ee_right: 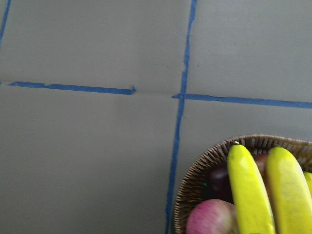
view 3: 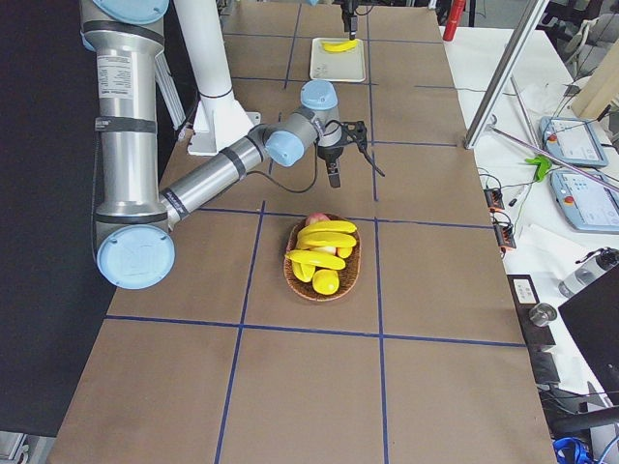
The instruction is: Transfer all bananas from basket to plate
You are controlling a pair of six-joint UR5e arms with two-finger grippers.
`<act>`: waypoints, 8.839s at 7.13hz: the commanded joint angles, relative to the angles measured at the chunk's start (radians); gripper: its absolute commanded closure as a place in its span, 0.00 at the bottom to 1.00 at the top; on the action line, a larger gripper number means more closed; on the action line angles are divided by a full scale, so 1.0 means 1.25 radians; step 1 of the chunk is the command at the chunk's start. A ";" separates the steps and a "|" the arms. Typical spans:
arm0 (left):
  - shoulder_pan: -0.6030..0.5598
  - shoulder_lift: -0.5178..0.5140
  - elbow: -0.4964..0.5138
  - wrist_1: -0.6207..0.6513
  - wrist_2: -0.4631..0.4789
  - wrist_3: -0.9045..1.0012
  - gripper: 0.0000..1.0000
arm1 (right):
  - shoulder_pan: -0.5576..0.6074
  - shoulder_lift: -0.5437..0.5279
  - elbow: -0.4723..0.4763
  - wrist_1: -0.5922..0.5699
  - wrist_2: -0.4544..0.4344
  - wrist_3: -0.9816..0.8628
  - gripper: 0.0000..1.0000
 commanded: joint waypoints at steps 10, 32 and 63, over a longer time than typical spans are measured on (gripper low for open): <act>0.177 -0.144 -0.011 0.011 0.101 -0.254 0.01 | 0.115 -0.149 -0.268 0.283 0.193 0.054 0.00; 0.195 -0.193 -0.016 -0.054 0.100 -0.312 0.01 | 0.075 0.142 -0.158 0.159 0.127 0.078 1.00; 0.082 0.039 0.128 -0.096 0.153 0.034 1.00 | -0.396 0.388 0.114 -0.155 -0.364 0.438 0.00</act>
